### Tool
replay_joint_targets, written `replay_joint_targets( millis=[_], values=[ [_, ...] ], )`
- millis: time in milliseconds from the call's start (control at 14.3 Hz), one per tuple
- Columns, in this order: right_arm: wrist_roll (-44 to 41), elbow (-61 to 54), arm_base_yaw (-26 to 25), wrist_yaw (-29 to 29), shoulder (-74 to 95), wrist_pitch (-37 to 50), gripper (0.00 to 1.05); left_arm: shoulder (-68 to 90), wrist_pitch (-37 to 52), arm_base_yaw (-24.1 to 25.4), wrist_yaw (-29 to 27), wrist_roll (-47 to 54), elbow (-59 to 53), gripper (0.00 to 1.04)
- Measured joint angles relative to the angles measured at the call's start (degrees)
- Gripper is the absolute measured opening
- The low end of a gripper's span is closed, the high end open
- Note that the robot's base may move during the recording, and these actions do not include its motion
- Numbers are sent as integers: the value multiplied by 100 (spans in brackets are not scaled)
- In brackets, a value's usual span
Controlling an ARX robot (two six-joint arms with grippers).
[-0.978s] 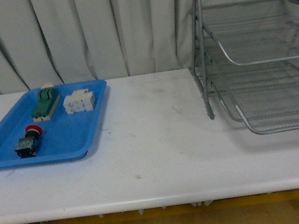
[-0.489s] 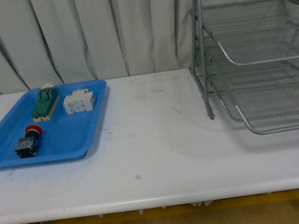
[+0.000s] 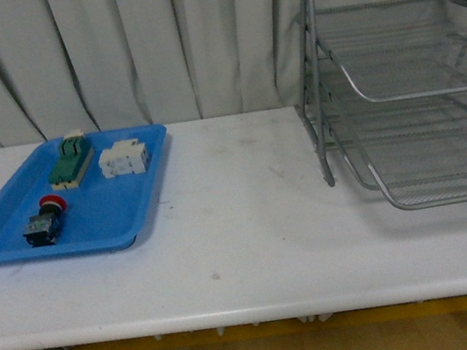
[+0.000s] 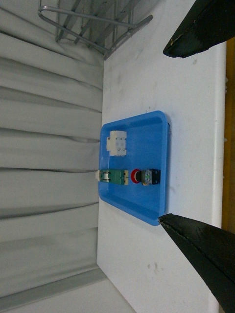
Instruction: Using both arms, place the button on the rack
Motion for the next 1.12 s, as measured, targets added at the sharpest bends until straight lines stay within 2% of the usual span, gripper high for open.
replay_joint_targets(
  millis=[70,140,210,279,349,489,629,768,1117],
  values=[
    [-7,0,0,0,0,-35,6,0,0,0,4,0,0,98],
    [-9,0,0,0,2,-42,16,0,-7,0,2,2,0,98],
    [-11,0,0,4,0,-42,26,323,-634,-262,-651,146,229,98],
    [-17,0,0,0,2,-42,37,1272,-518,-444,-1185,216,505,98],
    [-17,0,0,-4,0,-37,46,2006,-136,-358,-1196,214,706,98],
    [-17,0,2,-2,2,-44,72,4079,1075,-111,-557,116,1276,98],
    [-17,0,2,-2,2,-44,99,6485,1908,142,13,116,2352,98],
    [-17,0,2,-2,2,-42,98,8959,1867,348,203,262,3904,98],
    [-17,0,2,0,2,-44,98,11398,1027,581,304,398,6262,98]
  ],
)
